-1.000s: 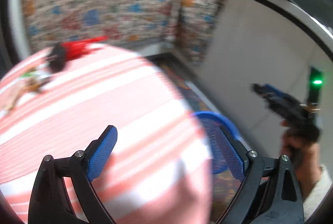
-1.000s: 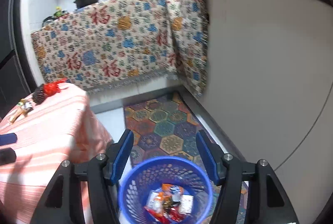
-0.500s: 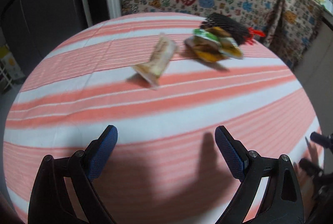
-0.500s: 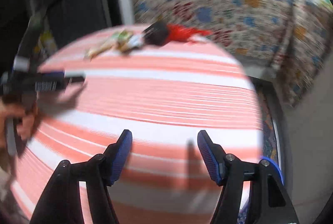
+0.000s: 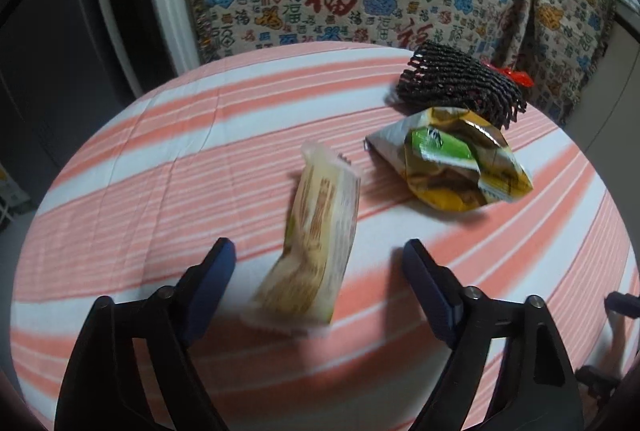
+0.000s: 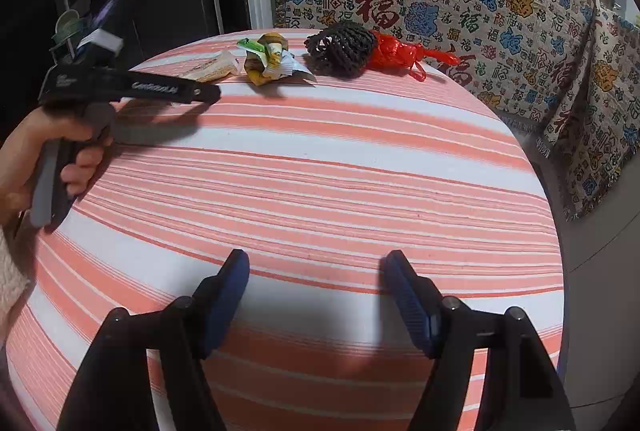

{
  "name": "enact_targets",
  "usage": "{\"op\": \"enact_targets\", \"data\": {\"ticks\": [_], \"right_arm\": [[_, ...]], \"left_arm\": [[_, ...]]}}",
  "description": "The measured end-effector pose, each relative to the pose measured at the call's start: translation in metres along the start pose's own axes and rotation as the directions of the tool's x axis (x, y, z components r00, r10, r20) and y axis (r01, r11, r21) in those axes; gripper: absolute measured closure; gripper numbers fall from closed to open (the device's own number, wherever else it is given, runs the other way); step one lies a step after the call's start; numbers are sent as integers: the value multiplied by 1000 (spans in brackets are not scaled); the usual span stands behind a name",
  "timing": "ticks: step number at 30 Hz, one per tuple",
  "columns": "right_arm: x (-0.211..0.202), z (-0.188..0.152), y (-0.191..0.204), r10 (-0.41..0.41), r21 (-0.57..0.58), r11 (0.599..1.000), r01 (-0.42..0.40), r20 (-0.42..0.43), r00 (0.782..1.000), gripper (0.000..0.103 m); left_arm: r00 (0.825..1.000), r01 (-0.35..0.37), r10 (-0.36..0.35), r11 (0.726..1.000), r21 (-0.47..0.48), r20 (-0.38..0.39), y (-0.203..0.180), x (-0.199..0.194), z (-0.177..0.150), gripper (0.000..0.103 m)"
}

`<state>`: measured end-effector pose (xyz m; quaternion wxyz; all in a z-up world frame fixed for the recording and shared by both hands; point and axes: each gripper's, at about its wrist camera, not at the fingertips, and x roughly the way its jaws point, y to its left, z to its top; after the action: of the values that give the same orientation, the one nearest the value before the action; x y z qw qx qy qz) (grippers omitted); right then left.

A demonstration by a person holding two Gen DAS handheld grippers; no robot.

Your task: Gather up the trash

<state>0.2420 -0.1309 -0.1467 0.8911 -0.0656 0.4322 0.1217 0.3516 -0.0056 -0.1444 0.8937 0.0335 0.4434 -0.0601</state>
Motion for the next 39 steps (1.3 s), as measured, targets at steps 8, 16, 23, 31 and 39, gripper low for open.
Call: {"op": "enact_targets", "data": {"ticks": [8,16,23,31,39], "right_arm": [[2,2,-2,4,4,1000,-4,-2,1000,30],[18,32,1,52,-37,998,-55,-72,996,27],[40,127,37,98,-121,988,-93,39,994,27],[97,162,50,50,-113,992,-52,-28,998,82],[37,85,35,121,-94,988,-122,-20,992,83]], "left_arm": [[999,20,-19,999,-47,30,10,-16,-10,84],[999,33,-32,992,-120,11,34,-63,-70,85],[998,55,-52,990,-130,21,34,-82,-95,84],[997,74,-70,984,-163,30,37,-89,-104,84],[996,83,-78,983,-163,38,20,-102,-123,82]]}}
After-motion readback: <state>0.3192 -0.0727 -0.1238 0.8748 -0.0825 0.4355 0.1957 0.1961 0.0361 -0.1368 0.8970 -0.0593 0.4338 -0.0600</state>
